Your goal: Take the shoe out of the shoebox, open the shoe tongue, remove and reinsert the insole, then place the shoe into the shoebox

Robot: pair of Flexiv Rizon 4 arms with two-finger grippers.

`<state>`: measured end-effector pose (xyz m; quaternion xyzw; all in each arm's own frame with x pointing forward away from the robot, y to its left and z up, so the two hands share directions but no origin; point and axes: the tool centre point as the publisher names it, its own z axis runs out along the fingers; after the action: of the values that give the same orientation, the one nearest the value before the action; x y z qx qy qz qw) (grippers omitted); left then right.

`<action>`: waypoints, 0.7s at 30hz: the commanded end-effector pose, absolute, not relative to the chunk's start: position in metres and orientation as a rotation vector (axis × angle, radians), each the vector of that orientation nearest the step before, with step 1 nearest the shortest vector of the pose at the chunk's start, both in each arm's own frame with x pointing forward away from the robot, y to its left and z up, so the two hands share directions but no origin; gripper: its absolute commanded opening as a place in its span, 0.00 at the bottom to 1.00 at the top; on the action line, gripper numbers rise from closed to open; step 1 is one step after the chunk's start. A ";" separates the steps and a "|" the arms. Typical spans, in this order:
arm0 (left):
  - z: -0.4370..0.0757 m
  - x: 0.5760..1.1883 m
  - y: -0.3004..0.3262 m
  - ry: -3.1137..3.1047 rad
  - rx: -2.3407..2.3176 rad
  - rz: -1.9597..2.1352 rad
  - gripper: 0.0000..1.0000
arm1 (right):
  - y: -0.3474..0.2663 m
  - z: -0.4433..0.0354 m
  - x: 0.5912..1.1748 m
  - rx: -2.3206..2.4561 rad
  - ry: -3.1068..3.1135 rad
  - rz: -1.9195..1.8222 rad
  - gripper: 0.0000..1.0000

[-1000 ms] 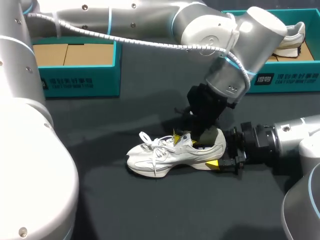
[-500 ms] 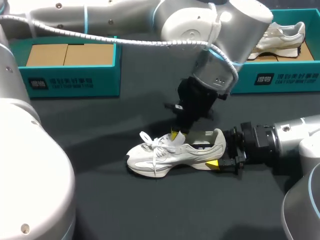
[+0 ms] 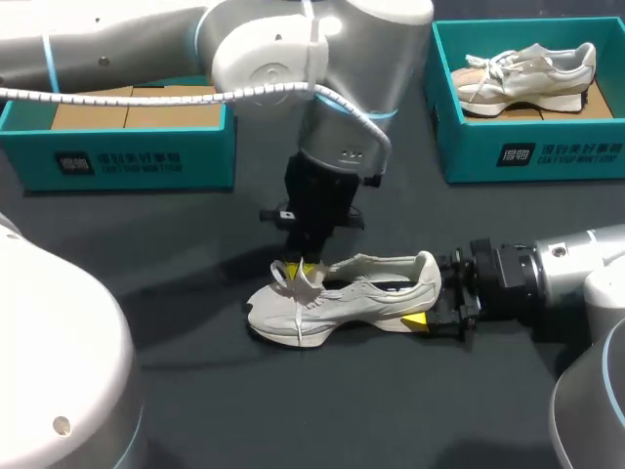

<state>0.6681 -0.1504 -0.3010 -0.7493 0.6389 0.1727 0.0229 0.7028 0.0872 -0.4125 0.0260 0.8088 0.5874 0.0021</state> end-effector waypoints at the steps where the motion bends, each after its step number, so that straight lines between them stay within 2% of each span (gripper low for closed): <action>1: -0.311 0.663 -0.136 2.038 -2.411 0.382 0.24 | 0.086 -0.414 0.703 0.084 2.541 1.837 0.00; 3: -0.317 0.663 -0.135 2.032 -2.409 0.405 0.38 | 0.086 -0.414 0.703 0.084 2.541 1.837 0.00; 6: -0.325 0.662 -0.130 2.032 -2.409 0.427 0.55 | 0.086 -0.414 0.703 0.084 2.541 1.837 0.00; 8: -0.327 0.660 -0.128 2.034 -2.402 0.437 0.80 | 0.086 -0.414 0.703 0.084 2.541 1.837 0.00; 11: -0.331 0.658 -0.122 2.043 -2.383 0.458 0.97 | 0.086 -0.414 0.703 0.084 2.541 1.837 0.00; 12: -0.332 0.657 -0.121 2.043 -2.377 0.466 1.00 | 0.086 -0.414 0.703 0.084 2.541 1.837 0.00; 21: -0.345 0.653 -0.102 2.017 -2.330 0.537 1.00 | 0.086 -0.414 0.703 0.084 2.541 1.837 0.00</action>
<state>0.6542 -0.1048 -0.3402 -0.7441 0.6455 0.1718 0.0046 0.7029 0.0874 -0.4123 0.0260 0.8088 0.5875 0.0022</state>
